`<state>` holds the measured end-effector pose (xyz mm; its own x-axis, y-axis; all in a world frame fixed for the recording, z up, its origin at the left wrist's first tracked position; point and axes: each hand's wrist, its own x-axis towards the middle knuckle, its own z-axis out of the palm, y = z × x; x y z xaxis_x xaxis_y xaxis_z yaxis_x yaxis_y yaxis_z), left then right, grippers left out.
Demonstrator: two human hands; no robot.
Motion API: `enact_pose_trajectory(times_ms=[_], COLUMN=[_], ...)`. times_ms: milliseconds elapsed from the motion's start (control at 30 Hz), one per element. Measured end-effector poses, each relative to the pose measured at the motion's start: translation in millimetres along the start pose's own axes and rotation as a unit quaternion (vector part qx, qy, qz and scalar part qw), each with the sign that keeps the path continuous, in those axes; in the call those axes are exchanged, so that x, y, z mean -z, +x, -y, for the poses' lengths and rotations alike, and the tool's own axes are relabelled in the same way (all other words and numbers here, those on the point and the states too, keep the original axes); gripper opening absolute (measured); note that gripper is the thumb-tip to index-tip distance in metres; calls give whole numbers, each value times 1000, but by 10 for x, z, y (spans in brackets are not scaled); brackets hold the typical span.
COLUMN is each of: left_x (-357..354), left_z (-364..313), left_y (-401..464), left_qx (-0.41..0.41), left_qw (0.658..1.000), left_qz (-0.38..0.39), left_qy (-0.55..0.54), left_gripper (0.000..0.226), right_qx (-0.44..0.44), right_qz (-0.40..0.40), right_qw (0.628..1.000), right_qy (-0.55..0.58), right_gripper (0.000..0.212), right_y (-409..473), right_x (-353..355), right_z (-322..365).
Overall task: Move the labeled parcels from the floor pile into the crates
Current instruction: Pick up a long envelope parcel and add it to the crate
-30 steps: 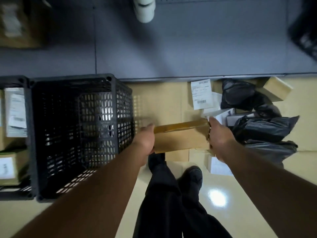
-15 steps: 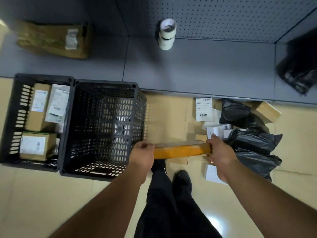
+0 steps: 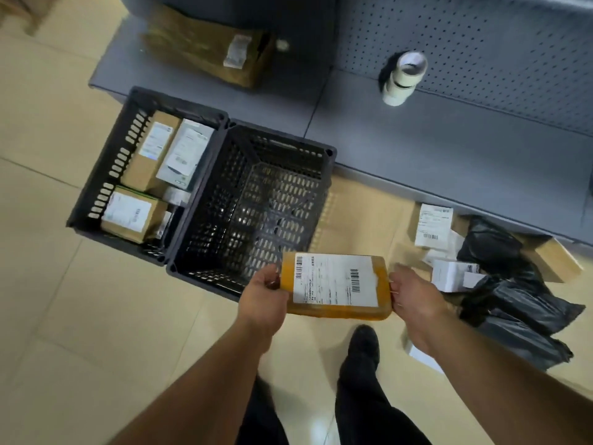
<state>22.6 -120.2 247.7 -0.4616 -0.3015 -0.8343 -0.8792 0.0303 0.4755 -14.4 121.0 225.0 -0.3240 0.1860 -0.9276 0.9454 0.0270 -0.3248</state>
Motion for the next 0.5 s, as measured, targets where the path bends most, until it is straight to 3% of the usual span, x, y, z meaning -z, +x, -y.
enact_pose_trajectory(times_ms=[100,500], left_x=[427,2603], left_z=[128,652], left_y=[-14,212], left_qx=[-14,7], left_qw=[999,997], left_qz=[33,-32], left_qy=[-16,-76], left_gripper=[48,30], right_qx=[16,45], right_qz=[-5,42], right_qw=[999,996], right_qy=[-34,-65], right_gripper=[44,44], right_y=[-169,-839], right_x=[-461,-2596], right_z=[-33,-290])
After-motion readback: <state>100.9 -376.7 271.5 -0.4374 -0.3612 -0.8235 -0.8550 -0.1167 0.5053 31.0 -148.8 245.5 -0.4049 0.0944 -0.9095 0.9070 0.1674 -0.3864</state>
